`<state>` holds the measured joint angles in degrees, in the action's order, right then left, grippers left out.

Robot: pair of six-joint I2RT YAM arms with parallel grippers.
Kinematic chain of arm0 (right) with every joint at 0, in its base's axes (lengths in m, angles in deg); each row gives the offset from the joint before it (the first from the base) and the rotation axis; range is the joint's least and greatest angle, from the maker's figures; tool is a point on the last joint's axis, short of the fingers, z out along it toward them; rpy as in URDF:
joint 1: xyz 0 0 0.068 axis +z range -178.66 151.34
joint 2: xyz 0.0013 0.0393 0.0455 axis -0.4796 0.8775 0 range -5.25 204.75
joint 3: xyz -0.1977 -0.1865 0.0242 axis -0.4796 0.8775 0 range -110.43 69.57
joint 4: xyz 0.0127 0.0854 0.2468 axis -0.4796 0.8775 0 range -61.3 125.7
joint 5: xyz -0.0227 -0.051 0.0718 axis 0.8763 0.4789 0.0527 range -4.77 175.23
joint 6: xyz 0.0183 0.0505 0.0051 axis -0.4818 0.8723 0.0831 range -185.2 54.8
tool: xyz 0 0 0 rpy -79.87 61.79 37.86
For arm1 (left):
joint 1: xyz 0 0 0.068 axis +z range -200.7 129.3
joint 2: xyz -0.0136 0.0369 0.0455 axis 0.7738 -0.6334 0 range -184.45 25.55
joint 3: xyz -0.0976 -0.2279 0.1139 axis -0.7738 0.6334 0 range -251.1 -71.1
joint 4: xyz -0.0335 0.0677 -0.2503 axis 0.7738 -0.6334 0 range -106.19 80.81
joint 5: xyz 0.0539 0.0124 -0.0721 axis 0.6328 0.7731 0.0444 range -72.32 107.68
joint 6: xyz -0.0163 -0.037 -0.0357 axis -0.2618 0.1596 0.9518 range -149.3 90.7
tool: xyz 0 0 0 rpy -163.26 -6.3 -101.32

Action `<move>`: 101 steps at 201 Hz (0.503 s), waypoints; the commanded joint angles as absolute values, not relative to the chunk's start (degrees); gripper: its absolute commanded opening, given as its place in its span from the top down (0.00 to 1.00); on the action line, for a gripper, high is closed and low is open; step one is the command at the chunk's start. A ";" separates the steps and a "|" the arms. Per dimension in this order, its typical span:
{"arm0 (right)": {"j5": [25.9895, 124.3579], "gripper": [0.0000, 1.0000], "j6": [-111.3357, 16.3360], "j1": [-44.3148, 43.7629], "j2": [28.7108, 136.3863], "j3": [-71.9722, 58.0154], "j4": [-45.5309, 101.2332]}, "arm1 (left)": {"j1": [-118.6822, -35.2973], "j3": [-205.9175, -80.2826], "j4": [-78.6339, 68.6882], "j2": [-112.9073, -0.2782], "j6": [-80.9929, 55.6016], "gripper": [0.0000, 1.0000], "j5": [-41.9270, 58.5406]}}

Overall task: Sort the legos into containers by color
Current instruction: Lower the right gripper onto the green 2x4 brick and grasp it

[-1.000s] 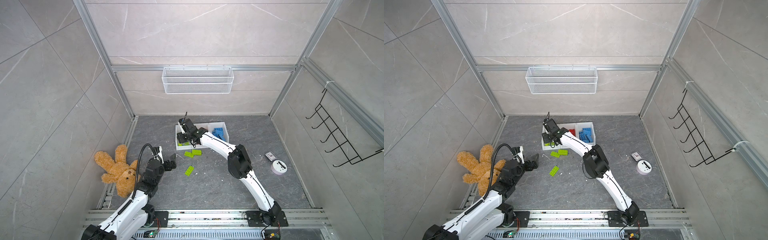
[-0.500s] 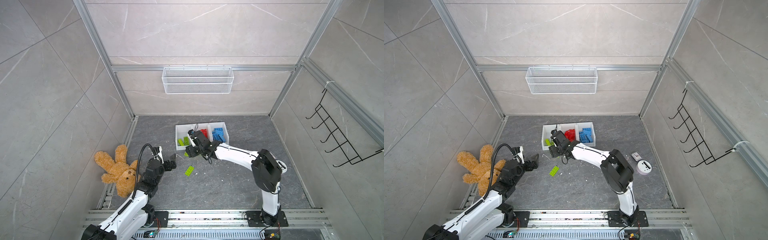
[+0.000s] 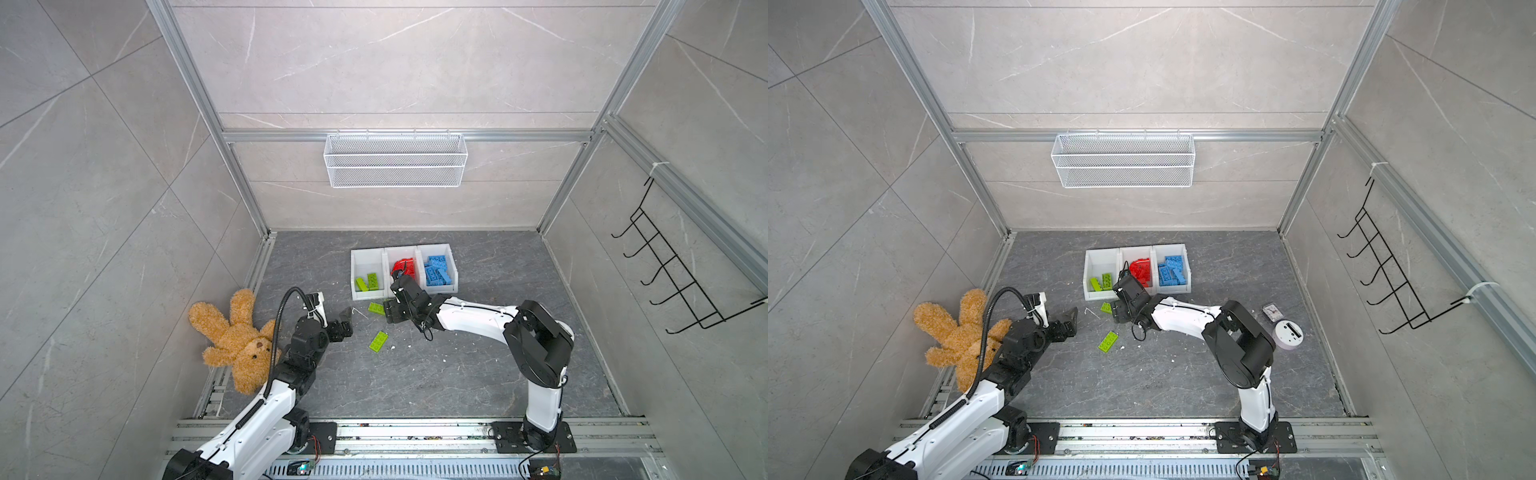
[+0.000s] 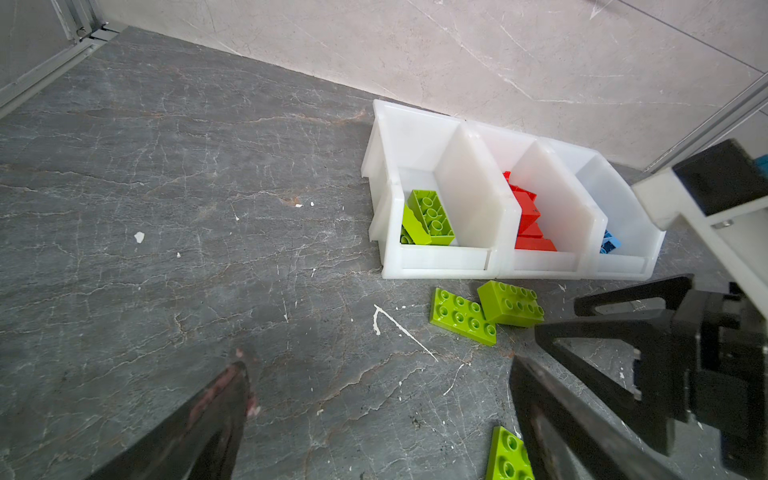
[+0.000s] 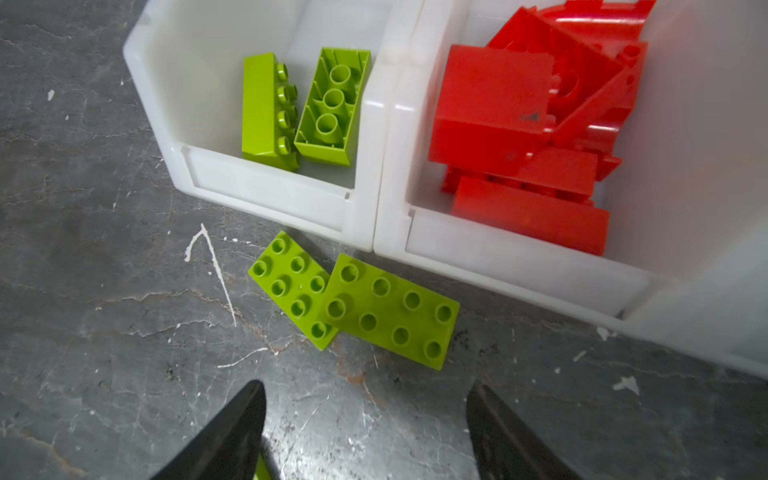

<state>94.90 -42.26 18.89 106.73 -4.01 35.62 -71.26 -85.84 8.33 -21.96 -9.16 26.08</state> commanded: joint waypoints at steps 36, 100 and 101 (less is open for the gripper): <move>96.41 0.19 -39.77 18.14 110.23 -5.73 32.01 | -70.92 -87.10 9.13 -20.41 -9.91 0.01 26.12; 94.81 0.19 -38.26 17.01 113.52 -7.42 30.64 | -70.92 -86.99 9.42 -20.50 -10.56 0.01 25.92; 94.81 0.19 -38.24 17.03 113.55 -7.46 30.64 | -70.92 -86.96 9.43 -20.50 -10.62 0.01 25.84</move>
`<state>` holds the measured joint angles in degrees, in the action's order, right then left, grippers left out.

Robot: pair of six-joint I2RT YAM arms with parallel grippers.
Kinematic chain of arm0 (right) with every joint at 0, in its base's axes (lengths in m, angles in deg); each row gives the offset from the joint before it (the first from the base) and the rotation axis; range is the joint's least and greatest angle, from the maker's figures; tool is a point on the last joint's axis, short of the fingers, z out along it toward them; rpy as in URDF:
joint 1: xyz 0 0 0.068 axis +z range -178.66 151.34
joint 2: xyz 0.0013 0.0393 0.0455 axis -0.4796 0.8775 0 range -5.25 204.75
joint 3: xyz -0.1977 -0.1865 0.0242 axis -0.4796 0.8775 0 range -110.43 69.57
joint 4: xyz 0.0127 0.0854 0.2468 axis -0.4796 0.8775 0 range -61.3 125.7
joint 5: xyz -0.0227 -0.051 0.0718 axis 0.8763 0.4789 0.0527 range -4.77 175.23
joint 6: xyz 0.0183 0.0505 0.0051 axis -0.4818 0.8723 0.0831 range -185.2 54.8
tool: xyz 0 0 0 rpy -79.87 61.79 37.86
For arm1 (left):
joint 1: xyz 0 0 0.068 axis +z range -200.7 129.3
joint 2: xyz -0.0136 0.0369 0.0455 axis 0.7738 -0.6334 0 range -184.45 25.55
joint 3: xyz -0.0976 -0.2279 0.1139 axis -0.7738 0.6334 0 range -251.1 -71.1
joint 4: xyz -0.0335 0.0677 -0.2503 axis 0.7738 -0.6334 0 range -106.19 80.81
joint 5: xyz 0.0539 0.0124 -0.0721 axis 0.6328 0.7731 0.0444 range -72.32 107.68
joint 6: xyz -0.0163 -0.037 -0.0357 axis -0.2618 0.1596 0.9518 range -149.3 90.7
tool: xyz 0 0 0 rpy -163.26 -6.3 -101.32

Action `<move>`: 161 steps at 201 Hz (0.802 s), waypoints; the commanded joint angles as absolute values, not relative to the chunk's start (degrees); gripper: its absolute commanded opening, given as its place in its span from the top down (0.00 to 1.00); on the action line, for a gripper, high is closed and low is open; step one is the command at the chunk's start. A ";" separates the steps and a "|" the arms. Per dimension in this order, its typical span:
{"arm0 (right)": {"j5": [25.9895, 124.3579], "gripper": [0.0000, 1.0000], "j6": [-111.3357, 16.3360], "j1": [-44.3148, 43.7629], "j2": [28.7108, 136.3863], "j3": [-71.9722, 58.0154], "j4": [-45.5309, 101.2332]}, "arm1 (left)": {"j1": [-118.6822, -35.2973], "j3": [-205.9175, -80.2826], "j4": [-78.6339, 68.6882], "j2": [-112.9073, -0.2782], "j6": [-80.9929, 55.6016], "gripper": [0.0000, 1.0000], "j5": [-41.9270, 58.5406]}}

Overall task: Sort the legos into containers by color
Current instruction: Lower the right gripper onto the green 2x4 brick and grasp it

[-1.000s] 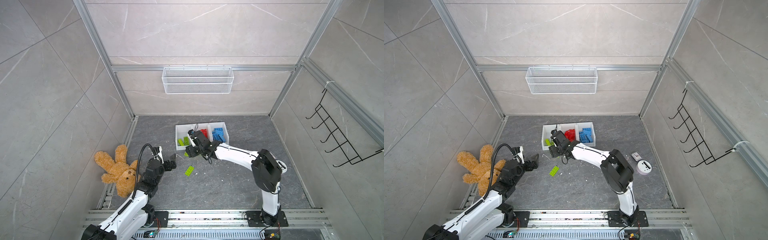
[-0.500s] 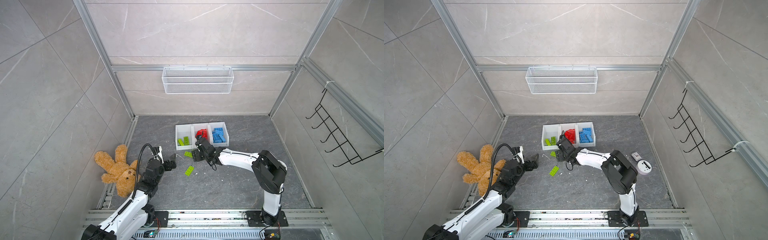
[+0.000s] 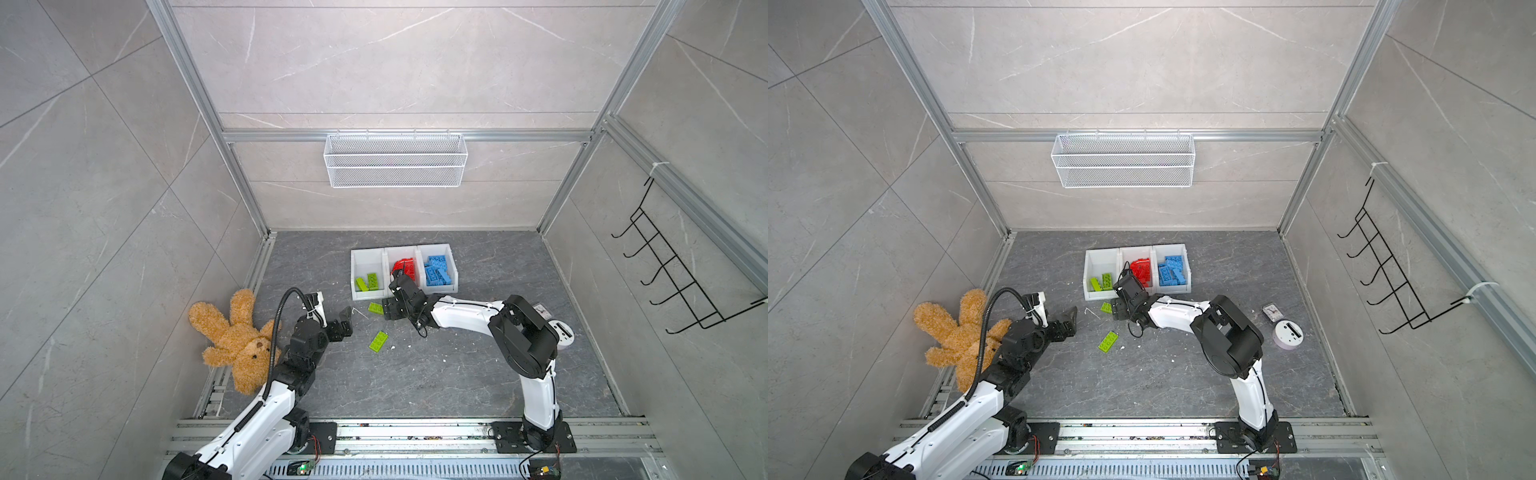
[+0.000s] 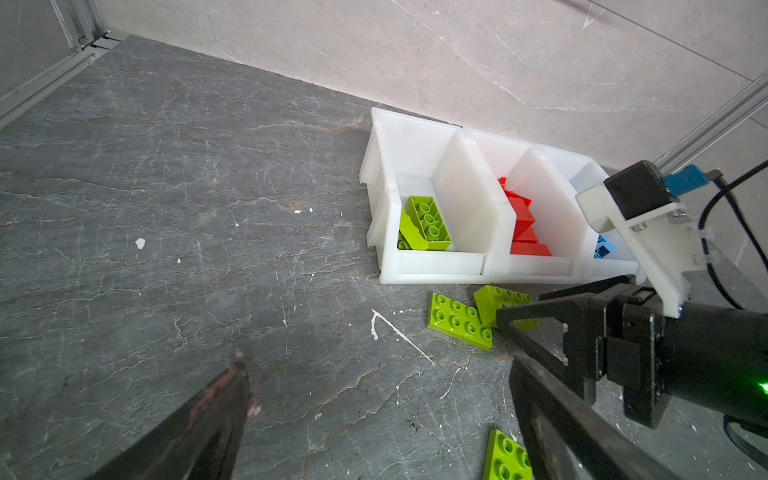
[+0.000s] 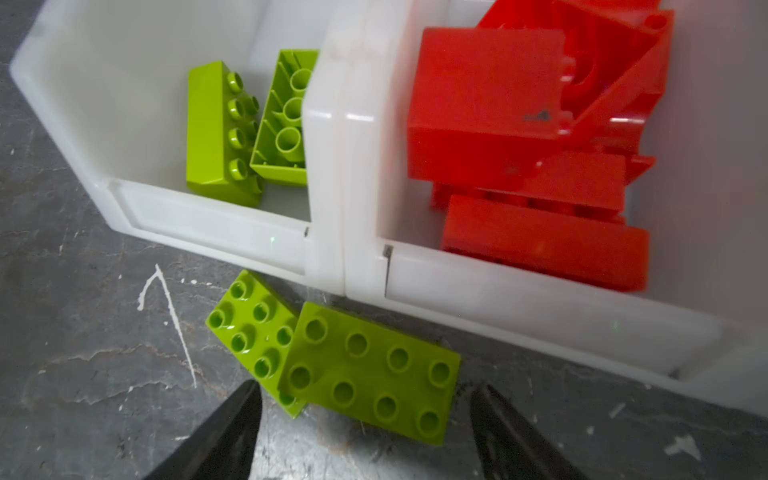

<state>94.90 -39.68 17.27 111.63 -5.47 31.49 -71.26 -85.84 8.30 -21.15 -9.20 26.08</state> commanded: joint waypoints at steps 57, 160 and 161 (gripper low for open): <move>93.62 0.18 -37.87 16.78 115.41 -8.03 29.58 | -70.92 -86.66 10.06 -20.81 -10.90 0.01 25.41; 93.51 0.26 -37.16 15.97 116.04 -6.94 27.61 | -70.92 -86.60 10.23 -20.92 -11.11 0.01 25.32; 93.55 0.26 -37.16 15.98 116.04 -6.91 27.58 | -70.92 -86.63 10.23 -20.93 -11.11 0.01 25.32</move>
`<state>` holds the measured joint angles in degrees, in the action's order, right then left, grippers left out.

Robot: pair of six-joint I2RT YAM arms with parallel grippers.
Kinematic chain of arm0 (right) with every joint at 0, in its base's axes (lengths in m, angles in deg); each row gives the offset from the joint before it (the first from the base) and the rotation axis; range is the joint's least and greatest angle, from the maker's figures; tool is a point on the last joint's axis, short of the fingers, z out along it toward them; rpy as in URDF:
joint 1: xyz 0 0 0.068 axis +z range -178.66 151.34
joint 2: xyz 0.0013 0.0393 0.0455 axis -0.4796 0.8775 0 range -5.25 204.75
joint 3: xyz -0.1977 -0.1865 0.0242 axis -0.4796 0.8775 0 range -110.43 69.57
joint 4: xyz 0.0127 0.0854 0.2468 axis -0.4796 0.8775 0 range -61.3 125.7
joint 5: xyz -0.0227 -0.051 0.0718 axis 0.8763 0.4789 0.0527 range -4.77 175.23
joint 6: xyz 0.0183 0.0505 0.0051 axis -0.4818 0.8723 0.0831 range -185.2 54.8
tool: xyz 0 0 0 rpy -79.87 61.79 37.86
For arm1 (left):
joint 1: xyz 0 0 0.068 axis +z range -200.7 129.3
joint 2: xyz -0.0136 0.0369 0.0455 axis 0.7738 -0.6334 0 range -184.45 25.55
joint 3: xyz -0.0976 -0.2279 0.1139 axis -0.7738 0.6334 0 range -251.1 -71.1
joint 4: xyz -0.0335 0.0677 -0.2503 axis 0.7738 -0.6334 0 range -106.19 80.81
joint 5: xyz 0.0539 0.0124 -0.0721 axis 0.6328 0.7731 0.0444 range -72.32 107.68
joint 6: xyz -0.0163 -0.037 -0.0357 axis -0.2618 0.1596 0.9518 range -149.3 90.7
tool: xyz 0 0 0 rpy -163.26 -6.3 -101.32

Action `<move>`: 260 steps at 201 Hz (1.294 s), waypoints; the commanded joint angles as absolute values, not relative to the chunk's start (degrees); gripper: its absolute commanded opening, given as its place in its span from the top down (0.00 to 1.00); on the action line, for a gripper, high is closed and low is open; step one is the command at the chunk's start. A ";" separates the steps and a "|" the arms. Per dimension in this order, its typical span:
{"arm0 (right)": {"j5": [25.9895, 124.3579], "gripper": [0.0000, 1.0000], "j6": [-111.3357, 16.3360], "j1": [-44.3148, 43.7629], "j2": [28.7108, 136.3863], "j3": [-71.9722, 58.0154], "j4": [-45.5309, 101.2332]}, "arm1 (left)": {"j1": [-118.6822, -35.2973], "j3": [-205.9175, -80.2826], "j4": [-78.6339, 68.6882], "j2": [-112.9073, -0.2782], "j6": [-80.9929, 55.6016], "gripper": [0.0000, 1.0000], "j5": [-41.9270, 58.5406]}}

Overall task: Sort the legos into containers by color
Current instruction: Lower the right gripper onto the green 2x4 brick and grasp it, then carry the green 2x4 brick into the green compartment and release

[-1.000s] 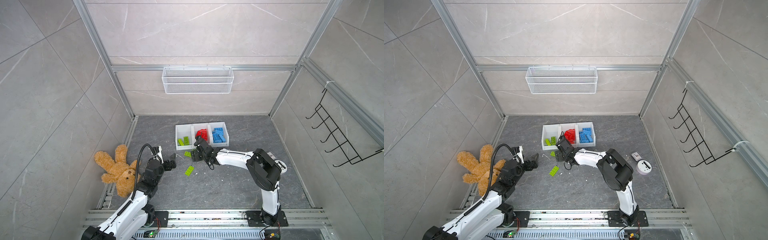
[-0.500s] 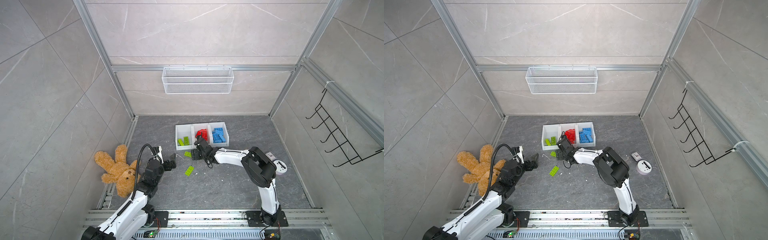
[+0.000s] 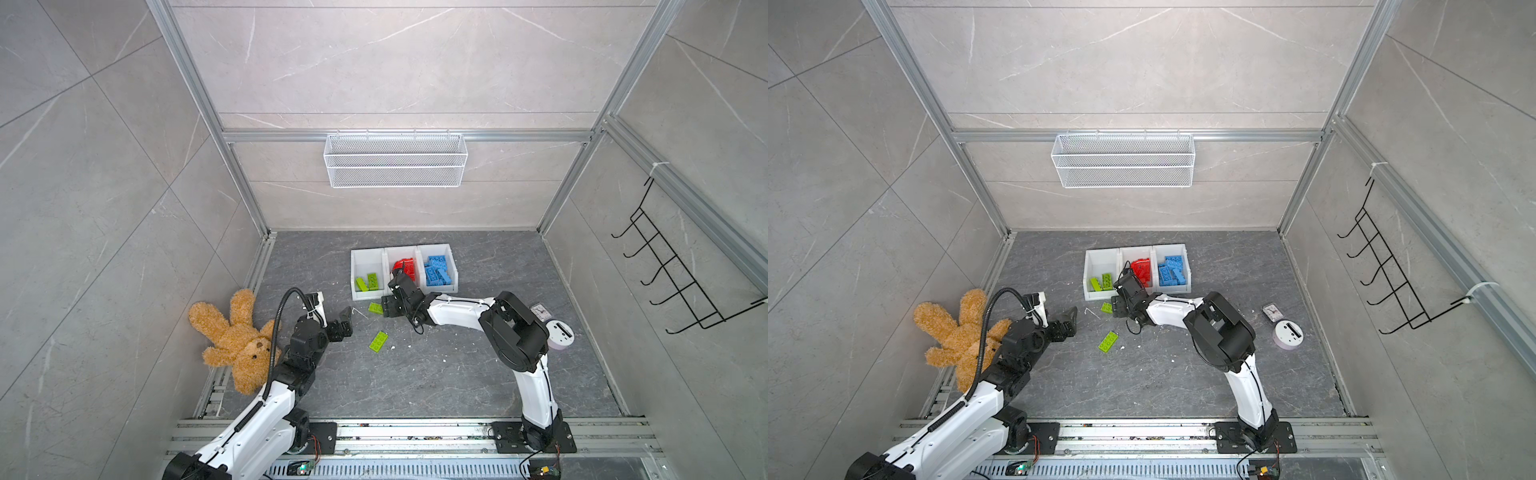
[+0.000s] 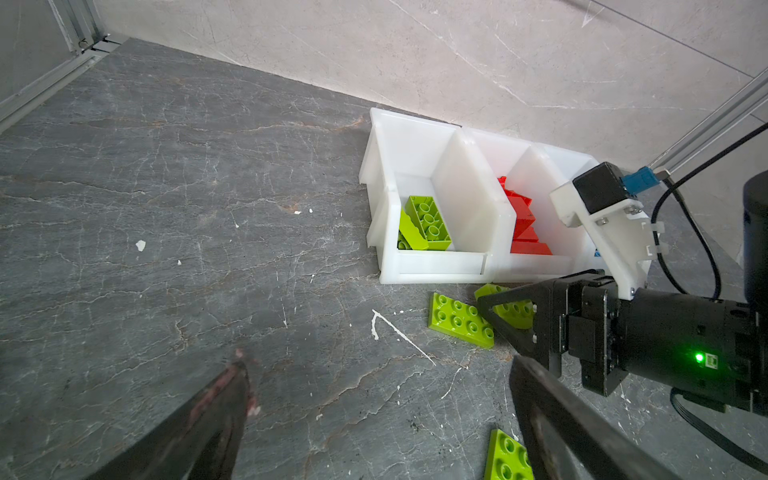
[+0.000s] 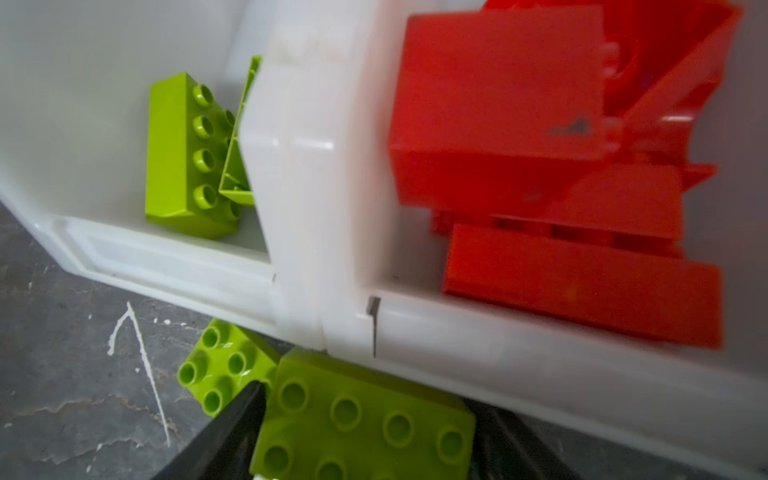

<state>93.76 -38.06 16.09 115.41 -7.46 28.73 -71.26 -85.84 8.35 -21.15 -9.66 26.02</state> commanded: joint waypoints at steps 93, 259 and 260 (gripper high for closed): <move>93.49 0.35 -37.55 16.78 109.71 -1.58 27.07 | -70.92 -86.61 10.15 -20.86 -10.84 0.01 25.32; 88.87 0.37 -45.72 18.67 120.21 -28.94 36.52 | -67.43 -85.87 10.51 -22.17 -7.74 0.01 25.54; 88.81 0.37 -45.75 18.65 120.41 -29.34 36.65 | -67.37 -85.91 10.50 -22.13 -7.71 0.01 25.48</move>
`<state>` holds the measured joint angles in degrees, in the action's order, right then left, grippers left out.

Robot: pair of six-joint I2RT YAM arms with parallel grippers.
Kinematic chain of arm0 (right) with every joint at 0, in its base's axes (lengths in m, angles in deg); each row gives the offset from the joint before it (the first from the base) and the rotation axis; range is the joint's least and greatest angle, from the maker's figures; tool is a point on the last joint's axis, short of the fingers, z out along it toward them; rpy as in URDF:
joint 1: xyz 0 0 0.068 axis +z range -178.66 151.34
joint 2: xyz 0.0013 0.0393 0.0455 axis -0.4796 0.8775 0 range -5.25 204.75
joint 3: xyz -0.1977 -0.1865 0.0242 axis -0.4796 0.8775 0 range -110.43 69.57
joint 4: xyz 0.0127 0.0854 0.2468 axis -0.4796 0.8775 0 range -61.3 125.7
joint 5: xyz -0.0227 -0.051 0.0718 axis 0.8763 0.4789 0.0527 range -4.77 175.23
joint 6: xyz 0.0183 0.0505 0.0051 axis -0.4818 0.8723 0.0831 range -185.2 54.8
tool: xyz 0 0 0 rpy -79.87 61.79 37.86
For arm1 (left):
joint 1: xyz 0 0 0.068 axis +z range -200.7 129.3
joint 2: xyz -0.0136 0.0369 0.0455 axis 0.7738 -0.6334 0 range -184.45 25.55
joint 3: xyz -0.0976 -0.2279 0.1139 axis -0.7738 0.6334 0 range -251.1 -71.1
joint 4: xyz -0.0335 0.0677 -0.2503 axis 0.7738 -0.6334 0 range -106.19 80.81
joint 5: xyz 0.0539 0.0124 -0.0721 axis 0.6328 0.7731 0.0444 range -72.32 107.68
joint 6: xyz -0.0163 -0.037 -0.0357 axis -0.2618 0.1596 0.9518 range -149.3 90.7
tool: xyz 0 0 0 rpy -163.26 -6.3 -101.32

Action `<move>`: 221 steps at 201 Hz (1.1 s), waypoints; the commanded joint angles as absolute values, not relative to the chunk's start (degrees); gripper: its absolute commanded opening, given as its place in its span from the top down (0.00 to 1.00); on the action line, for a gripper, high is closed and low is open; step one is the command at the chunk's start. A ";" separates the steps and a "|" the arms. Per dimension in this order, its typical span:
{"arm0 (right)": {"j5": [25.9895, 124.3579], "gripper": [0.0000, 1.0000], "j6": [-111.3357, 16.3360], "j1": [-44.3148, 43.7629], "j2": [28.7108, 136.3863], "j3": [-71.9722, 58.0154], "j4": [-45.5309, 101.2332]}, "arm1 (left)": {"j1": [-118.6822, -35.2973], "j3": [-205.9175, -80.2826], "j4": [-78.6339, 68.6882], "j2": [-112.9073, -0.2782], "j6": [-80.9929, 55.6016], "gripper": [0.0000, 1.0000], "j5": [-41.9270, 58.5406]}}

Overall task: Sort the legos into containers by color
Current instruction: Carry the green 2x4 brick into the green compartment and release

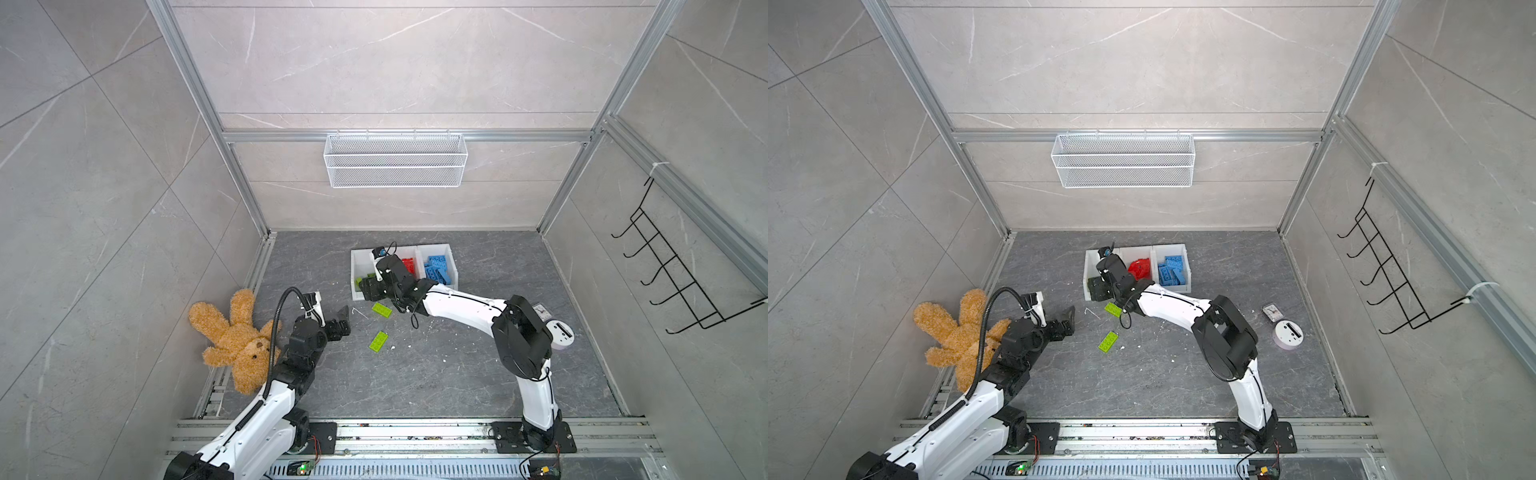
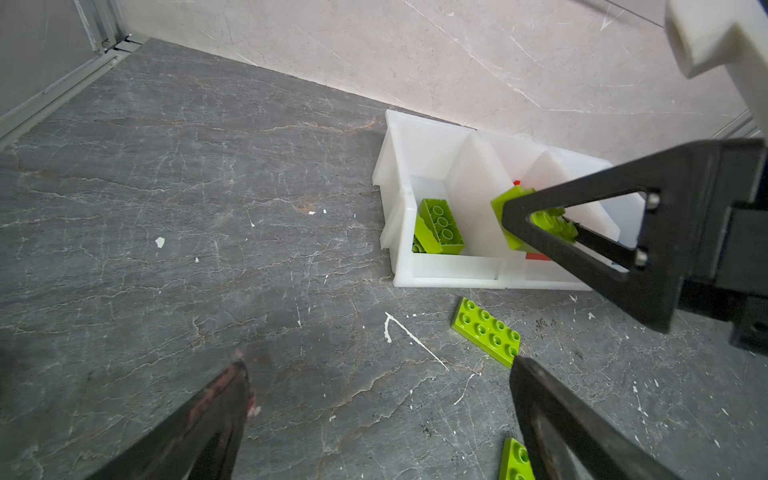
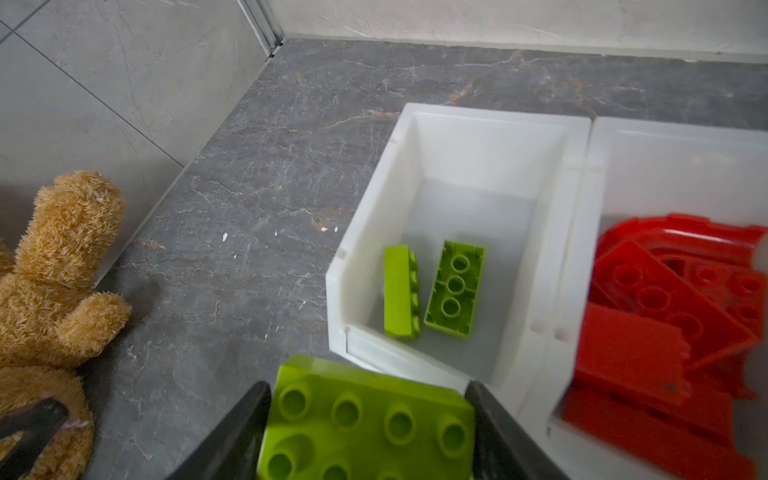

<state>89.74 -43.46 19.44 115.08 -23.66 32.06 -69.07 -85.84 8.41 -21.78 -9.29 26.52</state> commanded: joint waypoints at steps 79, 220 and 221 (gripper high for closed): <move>89.22 0.33 -45.21 16.42 134.03 -50.21 44.84 | -67.11 -85.70 9.90 -20.03 -7.98 0.01 24.37; 90.00 0.26 -46.45 15.40 138.21 -56.47 51.38 | -67.06 -85.94 9.18 -19.71 -8.54 0.00 25.06; 89.99 0.26 -46.46 15.39 138.24 -56.55 51.51 | -67.05 -85.90 9.18 -19.71 -8.55 0.01 25.06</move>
<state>89.30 -45.65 15.55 135.87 -53.58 48.19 -67.32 -85.54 8.33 -19.70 -8.68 25.01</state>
